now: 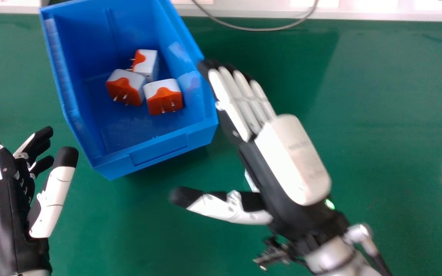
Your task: Pick all objects and put in blue box
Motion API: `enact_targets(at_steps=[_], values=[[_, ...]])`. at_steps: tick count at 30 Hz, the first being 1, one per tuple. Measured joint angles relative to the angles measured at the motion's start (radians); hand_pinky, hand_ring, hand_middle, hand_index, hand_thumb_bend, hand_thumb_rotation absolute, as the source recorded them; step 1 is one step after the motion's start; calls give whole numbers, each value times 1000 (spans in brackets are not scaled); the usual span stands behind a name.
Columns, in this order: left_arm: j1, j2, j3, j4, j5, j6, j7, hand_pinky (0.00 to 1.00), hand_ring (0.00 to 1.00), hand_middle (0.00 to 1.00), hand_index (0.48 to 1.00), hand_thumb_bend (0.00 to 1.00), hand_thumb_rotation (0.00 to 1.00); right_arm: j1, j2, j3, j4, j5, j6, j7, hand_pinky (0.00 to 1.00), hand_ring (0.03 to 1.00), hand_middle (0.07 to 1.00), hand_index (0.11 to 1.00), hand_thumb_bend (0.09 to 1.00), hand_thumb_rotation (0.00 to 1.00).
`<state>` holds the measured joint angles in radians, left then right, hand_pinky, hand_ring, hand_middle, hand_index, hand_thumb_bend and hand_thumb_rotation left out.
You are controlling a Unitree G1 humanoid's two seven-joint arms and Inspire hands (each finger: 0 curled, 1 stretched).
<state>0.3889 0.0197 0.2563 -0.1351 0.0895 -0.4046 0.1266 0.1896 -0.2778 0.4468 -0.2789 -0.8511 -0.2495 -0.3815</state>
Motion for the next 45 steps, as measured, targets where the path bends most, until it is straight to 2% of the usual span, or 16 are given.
enact_targets(at_steps=[4, 5, 8, 10, 14, 15, 16, 17, 20, 24, 28, 37, 45], values=[[-4, 0, -7, 29, 11, -46, 1, 786, 844, 827, 840, 899, 733, 53, 0, -63, -3, -59, 29, -40, 1000, 1000, 1000, 1000, 523, 1000], [-4, 0, -8, 42, 13, -62, 2, 787, 846, 829, 841, 895, 731, 61, 0, -81, -3, -76, 45, -49, 1000, 1000, 1000, 1000, 519, 1000], [-4, 2, -8, 61, 17, -82, 3, 788, 849, 831, 843, 889, 730, 64, 0, -99, 1, -104, 63, -66, 1000, 1000, 1000, 1000, 518, 1000], [-8, 4, -6, 87, 18, -109, 5, 790, 851, 835, 847, 874, 730, 66, -2, -110, 16, -129, 79, -74, 1000, 1000, 1000, 1000, 521, 1000], [-11, 4, -4, 114, 19, -132, 12, 813, 877, 876, 877, 856, 736, 64, -1, -118, 69, -142, 106, -74, 1000, 1000, 1000, 1000, 531, 994], [-11, 4, -5, 116, 21, -134, 13, 838, 902, 901, 896, 850, 743, 61, 0, -118, 84, -142, 113, -73, 1000, 1000, 1000, 1000, 536, 993], [-11, 4, -5, 116, 23, -135, 14, 901, 950, 950, 943, 839, 765, 59, -1, -118, 95, -141, 121, -69, 1000, 1000, 1000, 1000, 546, 990], [-11, 4, -5, 116, 24, -135, 17, 901, 950, 950, 943, 839, 765, 58, -1, -118, 102, -140, 128, -63, 1000, 1000, 1000, 1000, 546, 990], [-10, 4, -8, 118, 29, -141, 19, 982, 992, 992, 991, 827, 807, 52, 0, -118, 116, -132, 131, -45, 1000, 1000, 1000, 1000, 555, 987], [-2, 4, -11, 120, 29, -145, 19, 997, 999, 999, 999, 820, 820, 43, 6, -116, 134, -105, 131, -22, 995, 1000, 1000, 1000, 558, 987], [3, 2, -13, 120, 26, -145, 19, 1000, 1000, 1000, 1000, 818, 822, 24, 10, -107, 184, -93, 139, 2, 944, 1000, 1000, 1000, 562, 960], [6, -2, -14, 120, 9, -145, 19, 1000, 1000, 1000, 1000, 820, 824, -24, 34, -82, 274, -88, 195, 55, 894, 978, 996, 975, 559, 873], [9, -3, -15, 119, 9, -145, 19, 1000, 1000, 1000, 1000, 811, 820, -69, 37, -64, 327, -90, 233, 78, 869, 959, 978, 960, 546, 844]])
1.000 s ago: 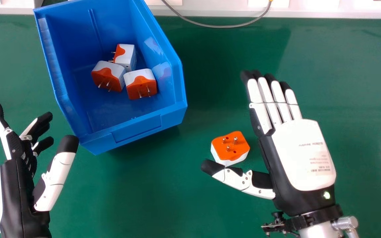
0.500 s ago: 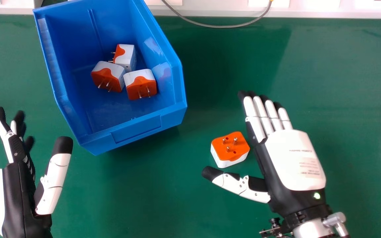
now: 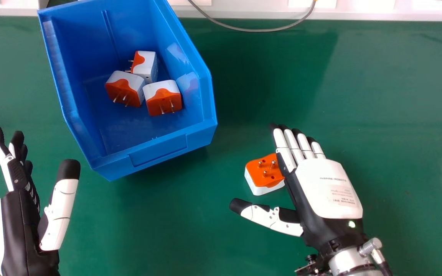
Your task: Pick all objects and put in blue box
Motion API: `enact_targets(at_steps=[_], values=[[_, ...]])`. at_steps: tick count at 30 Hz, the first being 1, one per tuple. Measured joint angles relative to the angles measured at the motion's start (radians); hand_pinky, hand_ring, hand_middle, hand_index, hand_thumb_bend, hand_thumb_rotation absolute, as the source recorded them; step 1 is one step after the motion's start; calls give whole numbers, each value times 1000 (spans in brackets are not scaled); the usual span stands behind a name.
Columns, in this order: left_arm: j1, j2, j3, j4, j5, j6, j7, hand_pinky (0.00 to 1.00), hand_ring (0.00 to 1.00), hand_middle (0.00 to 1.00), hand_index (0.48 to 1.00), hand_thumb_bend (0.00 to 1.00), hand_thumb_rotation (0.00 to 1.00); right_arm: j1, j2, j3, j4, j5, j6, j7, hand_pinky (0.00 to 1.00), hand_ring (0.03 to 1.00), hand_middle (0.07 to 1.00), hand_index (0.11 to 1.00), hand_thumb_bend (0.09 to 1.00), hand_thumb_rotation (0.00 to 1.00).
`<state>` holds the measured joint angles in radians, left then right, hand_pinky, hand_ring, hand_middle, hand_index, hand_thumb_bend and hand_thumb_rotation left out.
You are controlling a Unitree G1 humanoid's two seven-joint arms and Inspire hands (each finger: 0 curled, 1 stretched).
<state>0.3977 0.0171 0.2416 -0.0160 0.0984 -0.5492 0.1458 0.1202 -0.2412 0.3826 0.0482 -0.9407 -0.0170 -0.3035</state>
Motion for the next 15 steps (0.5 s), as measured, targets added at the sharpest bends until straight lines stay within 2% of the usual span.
enact_targets(at_steps=[7, 9, 12, 15], values=[[-8, 1, 1, 0, -1, 1, -1, 1000, 1000, 1000, 1000, 818, 797, -85, 5, 23, 76, -2, 41, 23, 832, 915, 949, 934, 520, 800], [-10, 1, 1, 0, -5, 0, -1, 1000, 1000, 1000, 1000, 824, 789, -110, 9, 27, 109, -1, 48, 23, 825, 907, 945, 927, 516, 791], [-11, 3, 2, 0, -20, 0, -3, 1000, 1000, 1000, 1000, 830, 781, -137, 12, 35, 157, -1, 52, 16, 819, 902, 941, 923, 510, 788], [-13, 5, 3, 0, -22, 0, -9, 1000, 1000, 1000, 1000, 835, 774, -153, 13, 43, 184, -1, 53, 13, 816, 902, 940, 924, 506, 790]])
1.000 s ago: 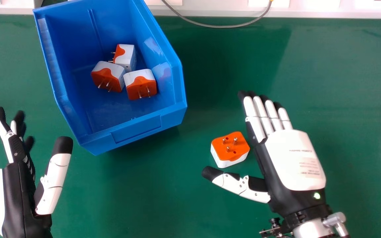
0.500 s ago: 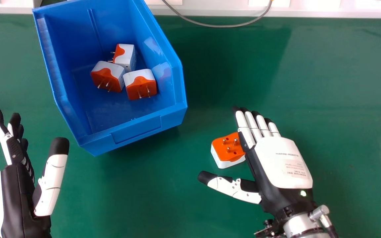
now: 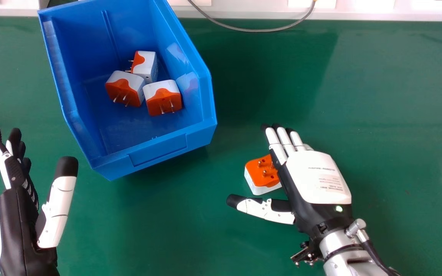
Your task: Pick all objects and put in blue box
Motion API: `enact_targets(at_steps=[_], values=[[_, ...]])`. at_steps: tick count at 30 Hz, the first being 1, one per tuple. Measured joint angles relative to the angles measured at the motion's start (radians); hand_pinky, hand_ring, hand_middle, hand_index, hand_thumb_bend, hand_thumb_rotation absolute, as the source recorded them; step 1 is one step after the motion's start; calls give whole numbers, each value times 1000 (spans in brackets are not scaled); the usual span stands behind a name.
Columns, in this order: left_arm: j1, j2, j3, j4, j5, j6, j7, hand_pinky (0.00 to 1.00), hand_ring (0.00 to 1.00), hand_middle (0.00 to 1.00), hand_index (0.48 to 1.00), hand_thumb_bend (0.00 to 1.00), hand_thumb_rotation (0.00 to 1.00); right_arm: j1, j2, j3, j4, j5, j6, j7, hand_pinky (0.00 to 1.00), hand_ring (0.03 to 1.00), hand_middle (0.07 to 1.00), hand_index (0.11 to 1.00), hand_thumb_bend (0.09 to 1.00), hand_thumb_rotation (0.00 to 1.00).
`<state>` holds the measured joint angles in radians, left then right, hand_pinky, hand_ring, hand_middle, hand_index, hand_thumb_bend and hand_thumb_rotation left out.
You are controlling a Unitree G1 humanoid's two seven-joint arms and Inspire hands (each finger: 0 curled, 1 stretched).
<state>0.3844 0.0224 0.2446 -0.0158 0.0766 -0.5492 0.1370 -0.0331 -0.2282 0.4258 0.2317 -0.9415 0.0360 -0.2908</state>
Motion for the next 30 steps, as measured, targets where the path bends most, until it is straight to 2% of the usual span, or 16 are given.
enact_targets(at_steps=[6, 11, 14, 17, 25, 28, 29, 30], values=[[-6, 5, 6, 0, -10, 0, -8, 1000, 1000, 1000, 1000, 843, 764, -22, 1, 4, 0, 5, 21, 2, 809, 901, 939, 926, 503, 728], [-7, 11, 11, 2, -11, 0, -13, 1000, 1000, 1000, 1000, 845, 763, -29, 2, 7, -4, 20, 40, 16, 803, 899, 935, 923, 493, 625], [-13, 19, 15, 10, -19, -1, -20, 1000, 1000, 1000, 1000, 837, 761, -30, 2, 10, -7, 24, 51, 21, 801, 898, 928, 918, 489, 559], [-17, 25, 16, 10, -20, -3, -24, 1000, 1000, 1000, 1000, 830, 759, -32, 2, 13, -7, 25, 62, 21, 795, 896, 919, 908, 490, 517], [-17, 25, 17, 10, -21, -6, -28, 1000, 1000, 1000, 1000, 827, 758, -78, 16, 22, 38, 24, 82, 7, 758, 859, 879, 865, 494, 445], [-18, 27, 17, 10, -26, -7, -29, 1000, 1000, 1000, 1000, 829, 758, -98, 17, 23, 63, 24, 81, -10, 732, 827, 843, 823, 533, 288], [-18, 28, 17, 10, -29, -7, -29, 1000, 1000, 1000, 1000, 839, 762, -106, 19, 23, 72, 24, 80, -21, 661, 761, 781, 756, 601, 147], [-18, 28, 17, 10, -30, -7, -29, 1000, 1000, 1000, 1000, 845, 763, -116, 20, 22, 86, 25, 79, -42, 605, 708, 735, 710, 636, 75]])
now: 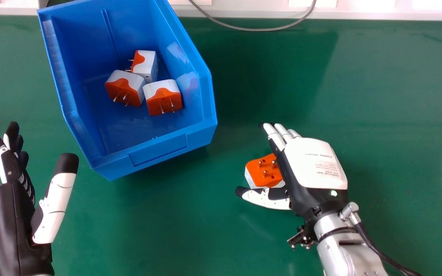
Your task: Pick all objects and put in blue box
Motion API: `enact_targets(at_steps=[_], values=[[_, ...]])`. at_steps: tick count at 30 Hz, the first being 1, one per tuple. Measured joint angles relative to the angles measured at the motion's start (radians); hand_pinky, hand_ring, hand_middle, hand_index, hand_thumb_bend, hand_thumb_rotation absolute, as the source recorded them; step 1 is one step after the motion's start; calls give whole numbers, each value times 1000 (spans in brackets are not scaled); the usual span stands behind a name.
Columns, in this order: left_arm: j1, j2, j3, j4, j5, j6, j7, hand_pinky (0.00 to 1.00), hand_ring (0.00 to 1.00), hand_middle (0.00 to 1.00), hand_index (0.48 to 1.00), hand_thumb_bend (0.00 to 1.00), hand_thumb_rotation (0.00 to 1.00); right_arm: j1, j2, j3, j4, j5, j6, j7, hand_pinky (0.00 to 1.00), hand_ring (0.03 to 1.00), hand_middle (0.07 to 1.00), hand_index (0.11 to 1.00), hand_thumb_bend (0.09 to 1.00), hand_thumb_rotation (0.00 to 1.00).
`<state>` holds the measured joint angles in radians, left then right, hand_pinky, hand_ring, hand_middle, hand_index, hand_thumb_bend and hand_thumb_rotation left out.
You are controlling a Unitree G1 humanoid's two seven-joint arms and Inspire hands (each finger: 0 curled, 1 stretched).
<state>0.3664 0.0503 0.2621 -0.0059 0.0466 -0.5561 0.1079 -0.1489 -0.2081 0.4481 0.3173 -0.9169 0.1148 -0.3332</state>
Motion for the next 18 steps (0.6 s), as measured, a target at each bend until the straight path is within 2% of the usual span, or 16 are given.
enact_targets(at_steps=[2, 4, 5, 6, 9, 15, 18], values=[[1, 0, 0, 0, -1, 0, 0, 1000, 1000, 1000, 1000, 848, 764, -14, 2, 0, 24, 0, -9, -31, 553, 656, 693, 673, 650, 38], [1, 1, 0, 0, -2, 0, 0, 1000, 1000, 1000, 1000, 851, 765, -26, 4, 1, 48, 2, -19, -54, 457, 571, 629, 620, 570, 19], [2, 1, 1, 0, -2, 0, 0, 1000, 1000, 1000, 1000, 851, 765, -31, 5, 2, 61, 3, -21, -66, 457, 571, 629, 620, 570, 19], [2, 1, 1, 0, -4, 0, -1, 1000, 1000, 1000, 1000, 851, 765, -36, 7, 2, 70, 4, -21, -74, 417, 525, 590, 599, 541, 12], [3, 1, 1, 0, -8, 0, -1, 1000, 1000, 1000, 1000, 852, 765, -42, 9, 4, 88, 11, -21, -76, 376, 471, 538, 577, 517, 6], [6, 2, 0, -8, -7, 0, -1, 1000, 1000, 1000, 1000, 851, 765, -69, 21, 7, 80, 42, -29, -54, 353, 440, 505, 559, 502, 2], [17, 2, 1, -13, -8, 0, -1, 1000, 1000, 1000, 1000, 849, 764, -72, 17, 6, 63, 50, -16, -23, 348, 436, 496, 553, 496, 0]])
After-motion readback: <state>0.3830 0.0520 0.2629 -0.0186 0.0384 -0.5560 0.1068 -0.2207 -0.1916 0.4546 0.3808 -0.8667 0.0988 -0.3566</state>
